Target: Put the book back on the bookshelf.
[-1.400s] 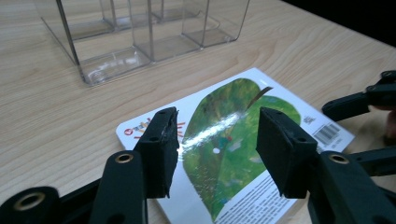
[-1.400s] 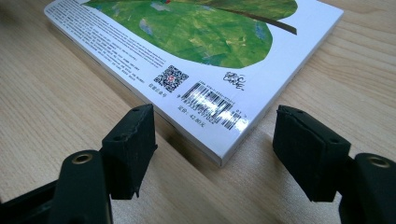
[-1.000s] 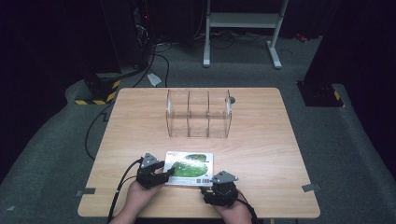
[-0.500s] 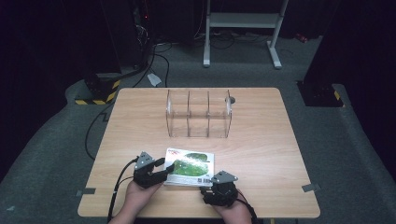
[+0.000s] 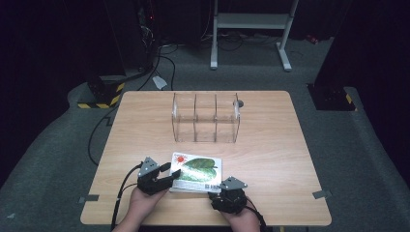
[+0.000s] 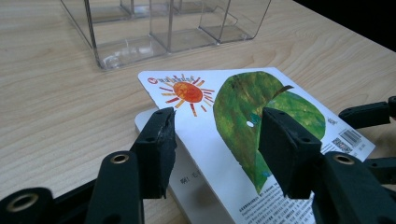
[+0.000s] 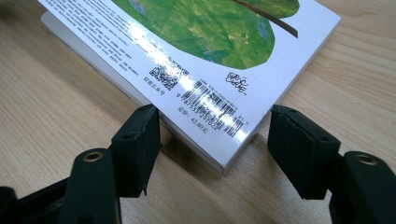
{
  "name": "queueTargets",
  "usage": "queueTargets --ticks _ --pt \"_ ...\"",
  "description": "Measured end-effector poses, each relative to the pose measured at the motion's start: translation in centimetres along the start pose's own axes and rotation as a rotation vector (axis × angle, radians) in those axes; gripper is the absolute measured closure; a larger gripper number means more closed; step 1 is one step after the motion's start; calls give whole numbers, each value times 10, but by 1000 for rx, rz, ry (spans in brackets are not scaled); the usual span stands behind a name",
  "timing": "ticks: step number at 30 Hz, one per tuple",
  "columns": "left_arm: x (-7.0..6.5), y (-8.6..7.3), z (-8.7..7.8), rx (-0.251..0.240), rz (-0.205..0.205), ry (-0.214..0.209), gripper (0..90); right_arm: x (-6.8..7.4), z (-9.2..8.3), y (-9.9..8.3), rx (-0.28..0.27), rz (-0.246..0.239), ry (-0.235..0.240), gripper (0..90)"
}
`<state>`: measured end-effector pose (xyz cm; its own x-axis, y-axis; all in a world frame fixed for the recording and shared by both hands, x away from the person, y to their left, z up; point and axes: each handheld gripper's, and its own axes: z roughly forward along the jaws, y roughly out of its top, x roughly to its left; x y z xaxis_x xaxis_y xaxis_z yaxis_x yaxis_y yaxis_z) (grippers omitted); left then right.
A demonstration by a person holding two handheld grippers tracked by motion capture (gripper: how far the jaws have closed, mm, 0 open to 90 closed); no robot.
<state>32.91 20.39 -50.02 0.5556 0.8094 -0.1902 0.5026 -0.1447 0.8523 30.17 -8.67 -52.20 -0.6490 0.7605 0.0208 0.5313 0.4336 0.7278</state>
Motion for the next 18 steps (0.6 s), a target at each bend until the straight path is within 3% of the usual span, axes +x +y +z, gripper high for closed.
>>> queueTargets --ticks 2,3,4,9,13,18 --pt "3 -1 2 16 -16 21 390 0 0 0 3 9 -6 358" --pt "6 -1 5 31 -46 28 390 0 0 0 5 11 -6 358" --pt "10 -1 7 47 -75 17 368 -1 0 0 4 11 -5 358" --pt "12 -1 16 83 -136 -63 389 0 0 0 8 15 -5 358" --pt "10 1 20 99 -151 -99 403 -1 1 0 9 10 -2 355" --pt "8 2 21 106 -125 -118 428 -2 0 0 8 8 7 344"
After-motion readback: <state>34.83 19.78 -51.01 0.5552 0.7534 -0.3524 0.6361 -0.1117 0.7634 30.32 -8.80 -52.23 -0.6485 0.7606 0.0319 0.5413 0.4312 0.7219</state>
